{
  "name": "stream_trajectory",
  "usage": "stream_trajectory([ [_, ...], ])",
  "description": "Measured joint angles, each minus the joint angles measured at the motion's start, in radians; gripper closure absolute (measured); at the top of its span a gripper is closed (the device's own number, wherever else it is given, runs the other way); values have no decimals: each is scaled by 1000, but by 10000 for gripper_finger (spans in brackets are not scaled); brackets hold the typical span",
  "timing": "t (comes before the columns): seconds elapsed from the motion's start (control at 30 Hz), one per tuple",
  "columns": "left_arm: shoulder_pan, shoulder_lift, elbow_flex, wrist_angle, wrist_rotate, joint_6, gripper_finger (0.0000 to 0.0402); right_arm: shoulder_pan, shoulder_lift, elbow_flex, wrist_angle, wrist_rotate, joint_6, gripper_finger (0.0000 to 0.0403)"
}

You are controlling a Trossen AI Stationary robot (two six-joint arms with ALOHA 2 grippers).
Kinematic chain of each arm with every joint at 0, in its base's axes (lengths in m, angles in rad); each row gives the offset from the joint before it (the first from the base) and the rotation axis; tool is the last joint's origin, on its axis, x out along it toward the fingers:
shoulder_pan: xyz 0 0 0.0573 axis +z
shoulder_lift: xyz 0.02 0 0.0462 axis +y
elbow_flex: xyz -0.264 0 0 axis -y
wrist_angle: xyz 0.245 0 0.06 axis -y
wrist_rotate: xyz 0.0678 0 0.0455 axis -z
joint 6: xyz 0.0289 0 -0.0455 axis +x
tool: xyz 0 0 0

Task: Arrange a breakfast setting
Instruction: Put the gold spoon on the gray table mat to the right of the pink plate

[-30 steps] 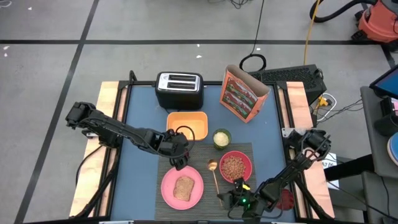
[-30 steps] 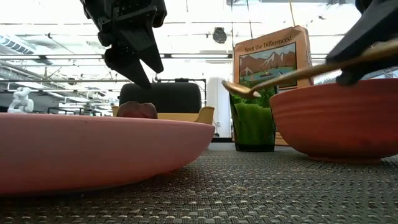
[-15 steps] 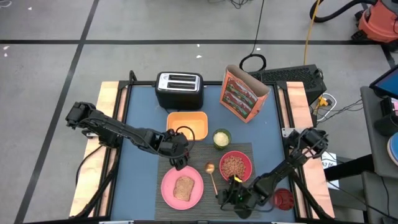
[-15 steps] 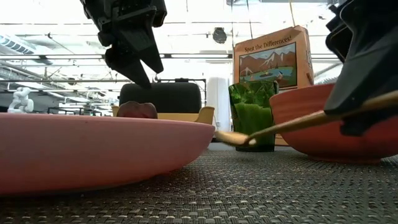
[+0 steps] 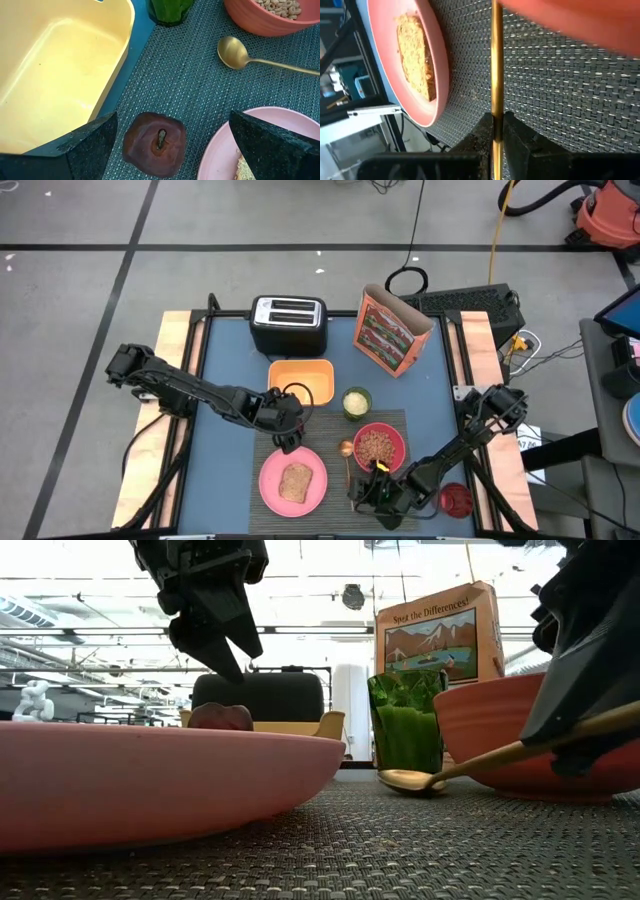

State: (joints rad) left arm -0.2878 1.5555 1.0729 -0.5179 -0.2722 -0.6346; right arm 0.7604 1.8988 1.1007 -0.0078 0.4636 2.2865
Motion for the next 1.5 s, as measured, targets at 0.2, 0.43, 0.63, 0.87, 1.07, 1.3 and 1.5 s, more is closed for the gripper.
stream_trajectory([
  [0.2, 0, 0, 0, 0, 0, 2, 14, -13, 0, 0, -5, -23, 29, 381],
  [0.43, 0, 0, 0, 0, 0, 3, 14, -13, 0, -1, -4, -23, 24, 381],
  [0.63, 0, 0, 0, 0, 0, 4, 14, -13, 0, -1, 2, -24, 2, 380],
  [0.87, 0, 0, 0, 0, 0, 3, 14, -13, 0, -2, 37, -28, -87, 380],
  [1.07, 0, 0, 0, 0, 0, 3, 14, -13, 0, -2, 29, -28, -69, 380],
  [1.3, 0, 0, 0, 0, 0, 3, 14, -13, 0, -2, 31, -28, -69, 379],
  [1.5, 0, 0, 0, 0, 0, 3, 14, -13, 0, -2, 41, -24, -69, 356],
])
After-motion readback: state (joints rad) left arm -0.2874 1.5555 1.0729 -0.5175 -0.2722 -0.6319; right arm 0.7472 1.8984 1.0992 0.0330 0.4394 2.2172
